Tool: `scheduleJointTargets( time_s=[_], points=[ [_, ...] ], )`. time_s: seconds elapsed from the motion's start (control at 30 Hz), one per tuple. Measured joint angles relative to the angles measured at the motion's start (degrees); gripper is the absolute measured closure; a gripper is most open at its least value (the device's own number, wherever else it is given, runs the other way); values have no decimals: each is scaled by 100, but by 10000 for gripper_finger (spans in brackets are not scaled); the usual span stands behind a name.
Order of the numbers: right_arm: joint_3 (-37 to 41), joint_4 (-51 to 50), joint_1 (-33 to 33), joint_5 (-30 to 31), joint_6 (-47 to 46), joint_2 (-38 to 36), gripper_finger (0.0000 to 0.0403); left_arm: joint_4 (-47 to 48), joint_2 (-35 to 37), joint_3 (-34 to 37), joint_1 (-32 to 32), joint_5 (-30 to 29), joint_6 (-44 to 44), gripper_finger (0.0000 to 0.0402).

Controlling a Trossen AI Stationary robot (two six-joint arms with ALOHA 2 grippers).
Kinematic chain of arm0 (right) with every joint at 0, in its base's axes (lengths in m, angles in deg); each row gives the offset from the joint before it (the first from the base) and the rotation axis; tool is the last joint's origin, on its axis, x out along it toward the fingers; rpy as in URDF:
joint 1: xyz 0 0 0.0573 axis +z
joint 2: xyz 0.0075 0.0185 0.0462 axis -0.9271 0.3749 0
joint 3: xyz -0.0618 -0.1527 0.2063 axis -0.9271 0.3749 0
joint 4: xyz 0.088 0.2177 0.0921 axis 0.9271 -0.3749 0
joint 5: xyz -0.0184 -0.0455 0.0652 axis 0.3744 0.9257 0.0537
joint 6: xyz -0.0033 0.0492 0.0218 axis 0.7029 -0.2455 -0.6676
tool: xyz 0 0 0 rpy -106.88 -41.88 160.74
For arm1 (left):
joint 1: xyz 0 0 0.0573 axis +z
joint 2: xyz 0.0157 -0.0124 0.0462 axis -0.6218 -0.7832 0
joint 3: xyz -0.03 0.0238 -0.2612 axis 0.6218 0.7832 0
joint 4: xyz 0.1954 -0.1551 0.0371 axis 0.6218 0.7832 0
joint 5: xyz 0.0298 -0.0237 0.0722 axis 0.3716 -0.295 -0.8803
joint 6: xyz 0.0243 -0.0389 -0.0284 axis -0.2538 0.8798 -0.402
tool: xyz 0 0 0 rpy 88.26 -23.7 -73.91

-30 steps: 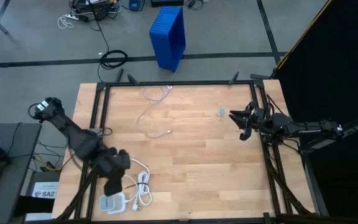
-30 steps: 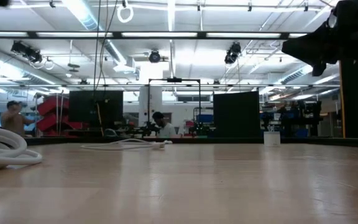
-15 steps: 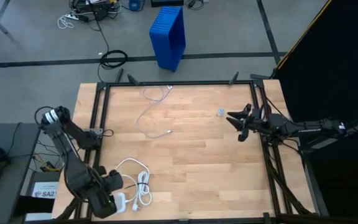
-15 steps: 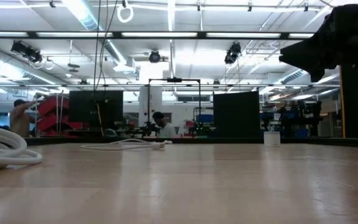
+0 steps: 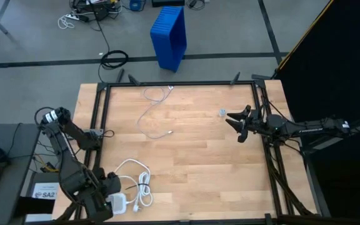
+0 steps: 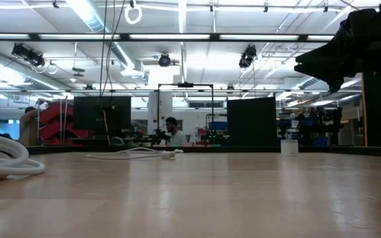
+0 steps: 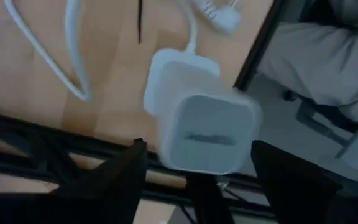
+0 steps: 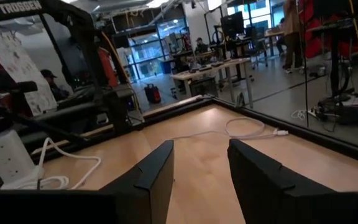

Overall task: Plug in charger
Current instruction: Prepare the white outlet extension

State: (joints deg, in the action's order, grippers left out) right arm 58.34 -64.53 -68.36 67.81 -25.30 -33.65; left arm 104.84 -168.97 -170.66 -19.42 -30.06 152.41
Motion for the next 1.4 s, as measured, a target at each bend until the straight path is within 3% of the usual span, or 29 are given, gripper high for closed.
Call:
scheduleJointTargets(
  time_s=[0.1,0.3,0.47,0.77,1.4],
  points=[
    [2,-2,1,1,-2,10,263,-88,-218,24,-42,-68,-140,94],
    [2,-13,0,2,-144,18,251,336,-738,78,-34,497,-460,89],
    [2,-14,0,2,-201,18,244,-244,-838,47,-35,627,-574,89],
    [2,-7,2,-1,-208,18,246,20,-886,-363,-37,106,-589,89],
    [4,-4,2,-48,-216,38,242,275,-876,-336,-105,419,136,89]
  ],
)
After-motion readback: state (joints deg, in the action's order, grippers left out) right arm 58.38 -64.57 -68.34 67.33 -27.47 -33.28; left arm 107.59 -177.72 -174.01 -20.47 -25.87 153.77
